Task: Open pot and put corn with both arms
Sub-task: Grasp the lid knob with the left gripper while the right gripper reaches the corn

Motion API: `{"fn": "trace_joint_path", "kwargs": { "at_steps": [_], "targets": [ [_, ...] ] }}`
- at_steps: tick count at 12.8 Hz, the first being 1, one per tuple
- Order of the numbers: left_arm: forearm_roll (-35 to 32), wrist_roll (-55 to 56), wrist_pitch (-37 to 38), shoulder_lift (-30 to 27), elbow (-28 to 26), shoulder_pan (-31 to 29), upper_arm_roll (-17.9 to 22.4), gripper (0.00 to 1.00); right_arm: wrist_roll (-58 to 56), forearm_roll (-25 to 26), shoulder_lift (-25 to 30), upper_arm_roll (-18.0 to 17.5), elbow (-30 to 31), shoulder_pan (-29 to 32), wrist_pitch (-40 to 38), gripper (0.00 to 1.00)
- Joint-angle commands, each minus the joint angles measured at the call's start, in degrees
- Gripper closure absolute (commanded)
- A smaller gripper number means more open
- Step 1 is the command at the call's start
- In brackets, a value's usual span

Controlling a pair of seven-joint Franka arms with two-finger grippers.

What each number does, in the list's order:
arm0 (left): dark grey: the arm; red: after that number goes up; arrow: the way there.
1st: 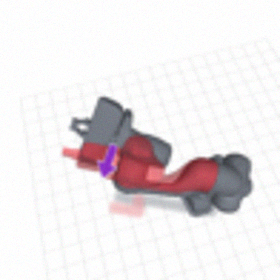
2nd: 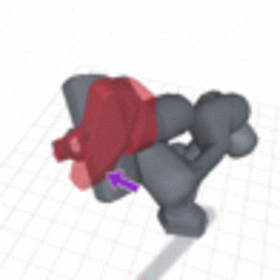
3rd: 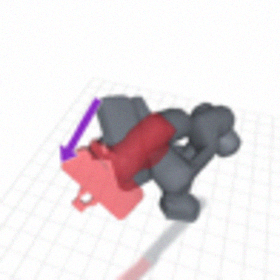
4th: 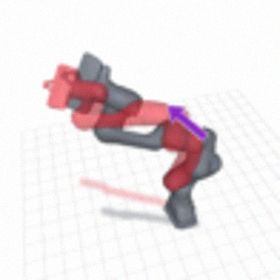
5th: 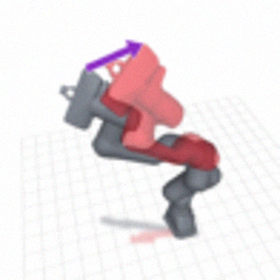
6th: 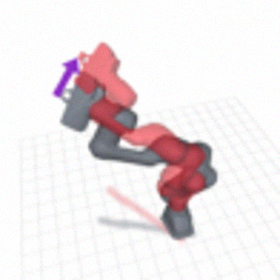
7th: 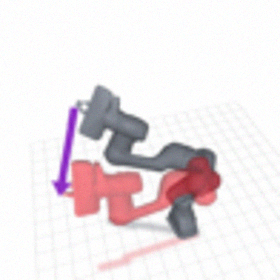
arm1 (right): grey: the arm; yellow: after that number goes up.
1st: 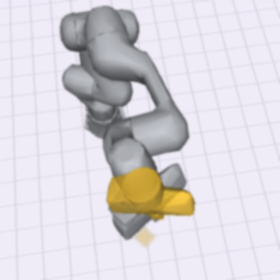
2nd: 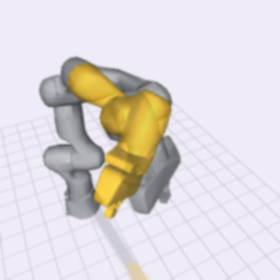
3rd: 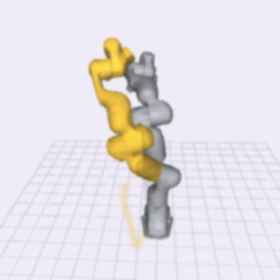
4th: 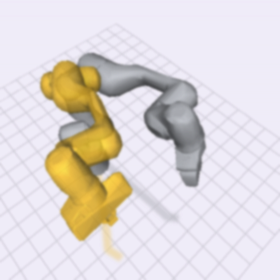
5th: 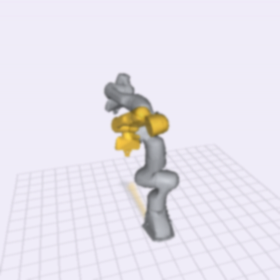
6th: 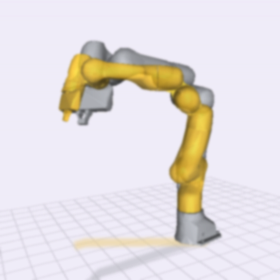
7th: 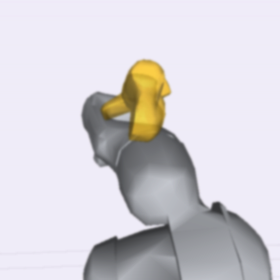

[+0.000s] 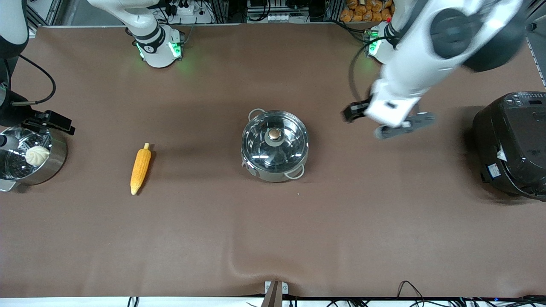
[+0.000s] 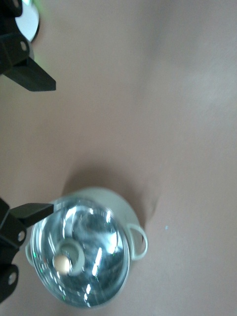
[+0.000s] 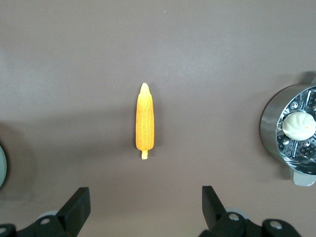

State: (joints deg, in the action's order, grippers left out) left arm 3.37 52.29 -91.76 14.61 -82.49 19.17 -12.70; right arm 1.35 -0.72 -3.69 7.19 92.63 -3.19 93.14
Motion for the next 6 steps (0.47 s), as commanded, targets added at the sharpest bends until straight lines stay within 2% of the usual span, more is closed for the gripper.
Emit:
{"fn": "trace_joint_path", "kwargs": {
  "at_steps": [1,4,6],
  "targets": [
    [0.15,11.13,-3.84,5.41,2.86,5.51,0.75,0.0,-0.21,-0.69,0.09,-0.51,0.27,0.73,0.2,0.0],
    [-2.04,22.12,-10.61,10.42,3.21,11.23,1.1,0.0,0.76,-0.86,-1.31,-0.51,0.35,0.82,1.25,0.0],
    [-4.06,28.63,-12.56,14.2,4.78,14.74,1.19,0.0,0.76,-0.87,-3.94,-0.51,2.28,0.73,5.27,0.0]
  ]
}}
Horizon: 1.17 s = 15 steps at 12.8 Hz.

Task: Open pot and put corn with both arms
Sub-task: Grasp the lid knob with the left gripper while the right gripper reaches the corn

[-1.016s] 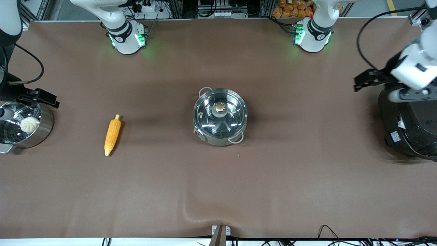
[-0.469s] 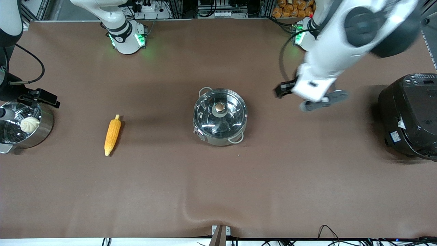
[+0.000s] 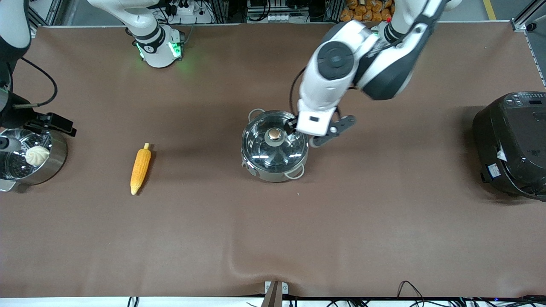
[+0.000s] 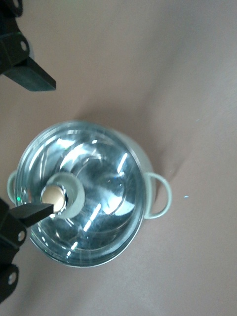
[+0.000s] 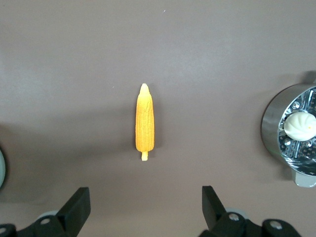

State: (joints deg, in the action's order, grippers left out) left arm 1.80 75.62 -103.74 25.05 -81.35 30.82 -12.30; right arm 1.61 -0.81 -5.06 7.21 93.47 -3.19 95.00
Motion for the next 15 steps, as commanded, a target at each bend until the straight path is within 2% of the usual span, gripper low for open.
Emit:
{"fn": "trace_joint_path", "kwargs": {
  "at_steps": [1,4,6,9,12,14,15],
  "targets": [
    [-3.03,7.07,-0.68,4.91,4.0,4.32,0.7,0.0,0.59,-0.77,-3.8,-0.53,3.28,0.56,6.4,0.0],
    [-4.87,9.97,-2.6,7.2,3.92,6.53,0.78,0.03,1.47,-0.77,-7.14,-0.8,8.65,-0.06,15.54,0.0],
    [-5.84,10.86,-3.83,8.25,3.83,6.97,0.78,0.09,1.55,-1.21,-9.87,-1.15,9.36,-0.59,17.85,0.0],
    [-6.81,12.27,-4.98,10.01,3.92,8.02,0.87,0.13,1.73,-3.41,-13.21,-1.15,11.46,-0.5,22.84,0.0],
    [-7.69,12.88,-6.21,10.89,4.0,8.11,0.87,0.14,1.73,-4.2,-14.27,-1.59,18.66,-0.68,33.82,0.0],
    [-8.3,13.32,-6.83,11.68,4.0,8.46,0.87,0.15,1.73,-4.29,-16.63,-1.94,19.56,-0.68,35.34,0.0],
    [-8.39,13.32,-6.83,11.77,3.92,8.47,0.96,0.22,1.73,-4.46,-17.95,-1.94,19.56,-0.68,35.78,0.0]
  ]
}}
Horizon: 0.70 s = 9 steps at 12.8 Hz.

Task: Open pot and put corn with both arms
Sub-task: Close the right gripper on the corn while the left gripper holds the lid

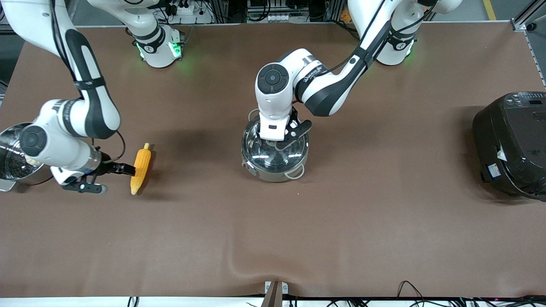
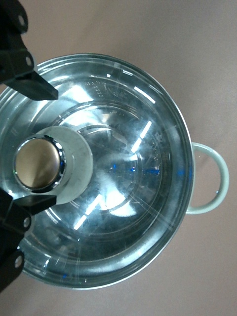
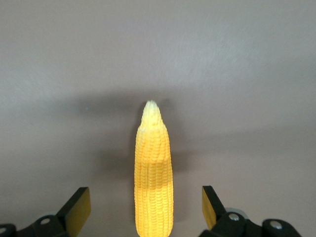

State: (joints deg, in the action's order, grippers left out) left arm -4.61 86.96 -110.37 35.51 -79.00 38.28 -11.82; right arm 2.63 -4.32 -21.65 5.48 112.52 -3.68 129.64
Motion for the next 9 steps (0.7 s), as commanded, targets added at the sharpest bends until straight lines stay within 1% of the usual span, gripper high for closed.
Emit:
{"fn": "trace_joint_path", "kwargs": {
  "at_steps": [1,3,4,5,6,9],
  "targets": [
    [-1.99,1.99,-0.2,1.4,1.57,1.0,0.39,0.26,0.71,-0.95,-2.33,-0.3,1.2,-0.19,2.45,0.0],
    [-1.99,1.9,-0.2,1.49,1.57,1.0,0.39,0.37,0.71,-0.95,-3.3,-0.3,3.57,-0.54,5.26,0.0],
    [-1.99,1.9,-0.2,1.49,1.57,1.0,0.39,0.62,0.71,-0.95,-4.0,-0.39,3.93,-0.8,5.62,0.0],
    [-1.99,1.9,-0.2,1.49,1.57,1.0,0.39,0.92,0.71,-0.95,-4.62,-0.39,4.11,-0.8,5.8,0.0],
    [-2.07,1.9,-0.2,1.49,1.48,1.0,0.39,1.0,0.71,-1.3,-5.15,-0.56,4.11,-0.72,5.89,0.0],
    [-2.43,1.81,0.41,0.0,1.48,0.92,0.39,1.0,0.19,-1.66,-6.03,-0.65,4.2,-0.63,5.89,0.0]
  ]
}}
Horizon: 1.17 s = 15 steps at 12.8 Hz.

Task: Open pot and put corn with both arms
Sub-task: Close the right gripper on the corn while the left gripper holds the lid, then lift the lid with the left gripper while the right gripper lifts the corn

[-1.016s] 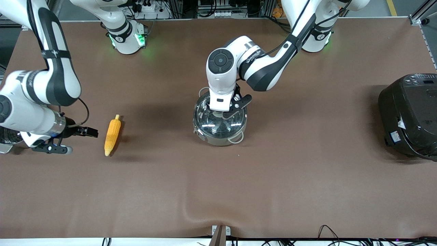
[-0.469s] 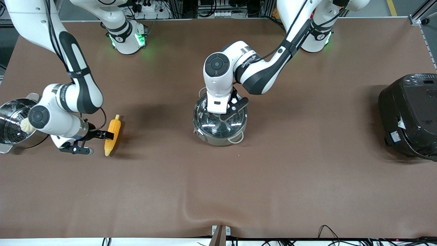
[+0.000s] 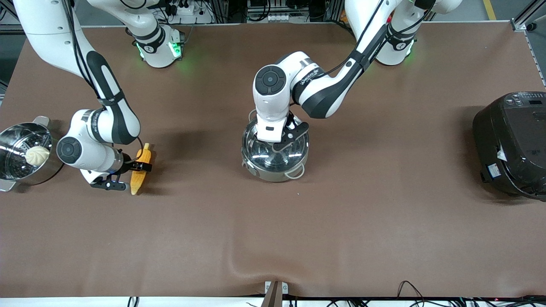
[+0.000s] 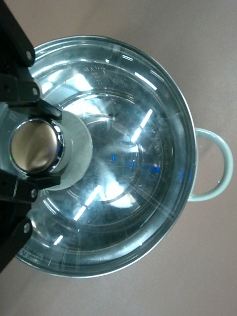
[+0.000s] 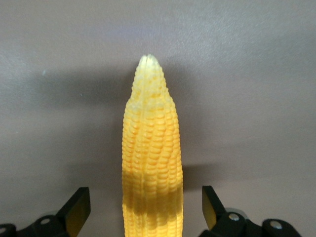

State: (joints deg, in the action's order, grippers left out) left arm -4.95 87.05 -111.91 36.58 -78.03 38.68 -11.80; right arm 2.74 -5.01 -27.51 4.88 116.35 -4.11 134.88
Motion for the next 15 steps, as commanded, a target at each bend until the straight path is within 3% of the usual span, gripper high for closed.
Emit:
{"fn": "trace_joint_path", "kwargs": {
  "at_steps": [1,3,4,5,8,9,11,13,15],
  "targets": [
    [-2.08,1.72,2.31,-2.64,0.51,0.44,0.29,1.0,-0.19,-0.97,-0.52,-0.05,0.37,-0.02,0.65,0.0],
    [-2.08,1.81,5.72,-6.24,0.25,-0.53,0.2,1.0,-0.37,-0.97,-1.4,-0.05,0.37,0.33,1.61,0.0],
    [-2.08,0.94,8.96,-8.52,0.16,-1.23,0.29,1.0,-0.37,-0.97,-1.49,-0.05,0.37,0.16,1.36,0.05],
    [-1.82,0.23,11.0,-10.45,0.16,-2.89,0.2,1.0,-0.46,-0.97,-1.58,-0.05,0.37,0.07,1.27,0.19],
    [-1.11,-12.74,18.2,-16.08,-0.54,-10.26,-0.24,1.0,-0.9,-0.88,-1.32,-0.31,-0.16,-0.11,1.09,0.83],
    [-0.59,-17.04,20.14,-17.06,-0.8,-13.86,-0.33,1.0,-2.12,-0.88,-1.06,-1.01,-1.03,0.33,1.0,0.96],
    [0.73,-28.64,21.65,-18.73,-2.55,-20.98,-0.42,1.0,-4.76,-0.88,-0.62,-1.19,-3.84,0.77,-1.96,1.0],
    [0.73,-38.74,20.61,-21.27,-8.6,-27.83,-0.42,1.0,-4.94,-0.88,0.17,-1.37,-5.78,0.77,-5.32,1.0],
    [0.73,-48.42,14.48,-24.08,-16.76,-34.77,-0.42,1.0,-4.42,-0.97,1.4,-2.33,-6.75,0.6,-6.81,1.0]
  ]
}}
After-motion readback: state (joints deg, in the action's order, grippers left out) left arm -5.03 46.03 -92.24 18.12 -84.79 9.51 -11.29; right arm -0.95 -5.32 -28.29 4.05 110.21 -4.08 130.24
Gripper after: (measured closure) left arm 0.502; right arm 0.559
